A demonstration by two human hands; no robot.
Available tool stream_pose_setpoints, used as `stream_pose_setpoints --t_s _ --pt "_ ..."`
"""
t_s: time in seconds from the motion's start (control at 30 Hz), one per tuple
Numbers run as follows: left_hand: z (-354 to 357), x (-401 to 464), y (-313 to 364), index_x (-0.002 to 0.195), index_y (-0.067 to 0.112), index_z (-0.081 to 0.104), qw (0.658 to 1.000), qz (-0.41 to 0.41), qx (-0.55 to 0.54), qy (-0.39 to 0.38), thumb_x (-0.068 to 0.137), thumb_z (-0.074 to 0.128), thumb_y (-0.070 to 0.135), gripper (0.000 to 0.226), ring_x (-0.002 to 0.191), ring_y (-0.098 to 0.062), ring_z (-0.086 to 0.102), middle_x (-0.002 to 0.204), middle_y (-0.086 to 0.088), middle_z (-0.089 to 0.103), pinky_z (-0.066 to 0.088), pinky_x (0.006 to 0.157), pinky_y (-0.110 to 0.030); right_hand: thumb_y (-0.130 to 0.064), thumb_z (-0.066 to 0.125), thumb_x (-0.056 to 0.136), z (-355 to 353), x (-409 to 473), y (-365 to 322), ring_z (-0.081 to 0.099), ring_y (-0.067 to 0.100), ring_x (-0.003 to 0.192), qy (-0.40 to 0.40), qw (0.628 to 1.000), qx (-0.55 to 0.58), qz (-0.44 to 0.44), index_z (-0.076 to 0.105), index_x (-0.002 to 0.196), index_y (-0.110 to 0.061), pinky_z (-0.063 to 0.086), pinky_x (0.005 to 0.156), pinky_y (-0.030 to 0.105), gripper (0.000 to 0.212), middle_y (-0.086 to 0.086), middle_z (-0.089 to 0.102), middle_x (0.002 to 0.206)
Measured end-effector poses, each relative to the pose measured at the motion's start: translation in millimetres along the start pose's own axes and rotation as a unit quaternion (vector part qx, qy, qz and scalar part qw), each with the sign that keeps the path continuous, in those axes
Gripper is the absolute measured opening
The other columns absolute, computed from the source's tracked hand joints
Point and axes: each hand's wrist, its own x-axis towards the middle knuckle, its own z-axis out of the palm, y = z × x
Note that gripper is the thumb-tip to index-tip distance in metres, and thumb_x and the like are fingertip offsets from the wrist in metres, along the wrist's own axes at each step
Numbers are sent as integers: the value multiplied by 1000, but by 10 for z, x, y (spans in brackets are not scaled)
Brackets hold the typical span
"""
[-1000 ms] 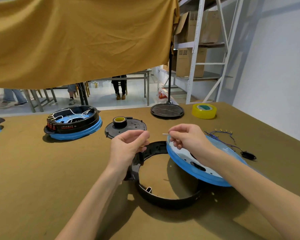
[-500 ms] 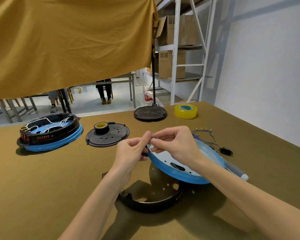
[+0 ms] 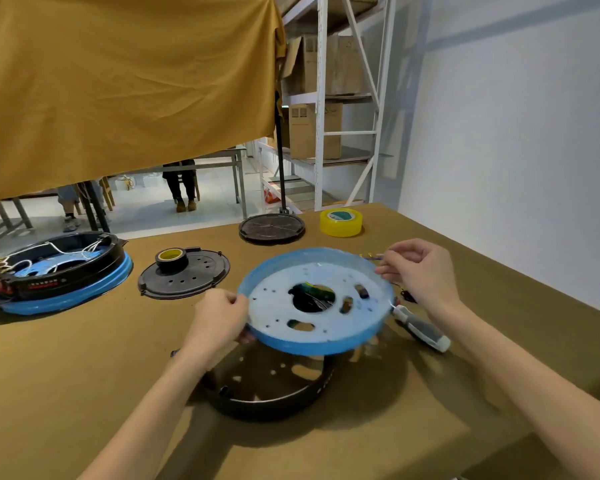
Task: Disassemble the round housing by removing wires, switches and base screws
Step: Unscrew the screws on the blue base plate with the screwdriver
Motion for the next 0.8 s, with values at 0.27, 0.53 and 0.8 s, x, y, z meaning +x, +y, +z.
stream_pose_setpoints --t_s 0.27,0.53,0.8 --pt "-488 -70 -268 103 8 63 981 -26 -125 143 107 45 12 19 51 -20 72 70 -13 71 57 42 -24 -17 71 93 135 -13 227 72 10 78 -41 963 -246 -97 69 94 -17 58 72 26 2 -2 74 86" --pt "-415 -27 -328 126 1 65 980 -37 -72 181 105 50 20 32 57 -22 70 70 -10 70 55 47 -28 -21 67 94 399 36 547 67 24 95 -141 869 -447 -160 75 103 -18 55 81 38 12 3 76 98" --pt "-372 -23 -389 102 20 67 972 -15 -89 219 104 53 26 15 49 -13 66 66 -6 70 48 43 -24 -24 64 97 369 151 538 66 20 104 -119 900 -406 -105 77 116 -14 54 96 41 25 2 76 111"
